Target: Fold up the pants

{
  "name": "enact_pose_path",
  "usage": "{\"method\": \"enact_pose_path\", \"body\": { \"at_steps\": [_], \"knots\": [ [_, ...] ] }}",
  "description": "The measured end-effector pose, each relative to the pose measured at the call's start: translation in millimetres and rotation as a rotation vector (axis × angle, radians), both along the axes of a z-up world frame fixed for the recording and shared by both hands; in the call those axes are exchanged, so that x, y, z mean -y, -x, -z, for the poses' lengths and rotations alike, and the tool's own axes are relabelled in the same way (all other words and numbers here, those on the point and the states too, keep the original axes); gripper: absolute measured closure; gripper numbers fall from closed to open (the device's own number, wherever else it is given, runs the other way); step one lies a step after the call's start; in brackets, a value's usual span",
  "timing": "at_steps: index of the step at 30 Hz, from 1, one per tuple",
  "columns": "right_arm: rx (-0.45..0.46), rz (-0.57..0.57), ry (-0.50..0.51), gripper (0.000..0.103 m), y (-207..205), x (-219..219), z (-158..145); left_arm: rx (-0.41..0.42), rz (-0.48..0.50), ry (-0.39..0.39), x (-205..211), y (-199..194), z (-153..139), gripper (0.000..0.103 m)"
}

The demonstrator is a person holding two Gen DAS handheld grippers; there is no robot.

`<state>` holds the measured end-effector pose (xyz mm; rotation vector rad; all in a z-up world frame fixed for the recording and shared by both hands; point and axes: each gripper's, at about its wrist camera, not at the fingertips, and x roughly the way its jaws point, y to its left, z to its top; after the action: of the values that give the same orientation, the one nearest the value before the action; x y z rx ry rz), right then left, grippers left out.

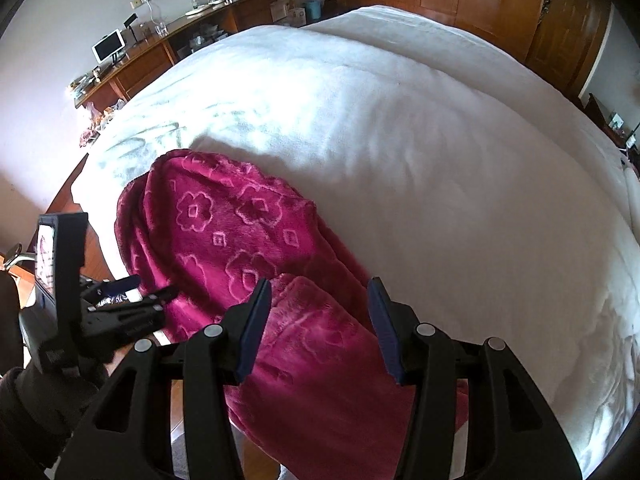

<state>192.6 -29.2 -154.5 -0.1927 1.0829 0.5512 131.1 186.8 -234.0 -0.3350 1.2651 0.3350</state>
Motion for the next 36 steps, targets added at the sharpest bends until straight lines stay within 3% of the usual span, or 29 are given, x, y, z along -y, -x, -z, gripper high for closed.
{"method": "enact_pose_path", "body": {
  "at_steps": [14, 23, 29, 33, 36],
  "knots": [
    [-0.156, 0.051, 0.062, 0.052, -21, -45, 60, -0.038, -0.149, -0.013, -114, -2, 10, 0.037],
    [-0.231, 0.136, 0.106, 0.052, -39, -67, 117, -0.087, -0.11, -0.031, -164, -21, 34, 0.037],
    [-0.274, 0.204, 0.135, 0.046, -56, -72, 156, -0.17, -0.073, -0.03, -191, -25, 61, 0.037],
    [-0.278, 0.214, 0.128, 0.046, -58, -71, 161, -0.183, -0.061, -0.017, -200, -23, 64, 0.037],
    [-0.273, 0.237, 0.063, 0.046, -58, -62, 150, -0.172, -0.056, -0.011, -201, -28, 56, 0.037]
  ]
}}
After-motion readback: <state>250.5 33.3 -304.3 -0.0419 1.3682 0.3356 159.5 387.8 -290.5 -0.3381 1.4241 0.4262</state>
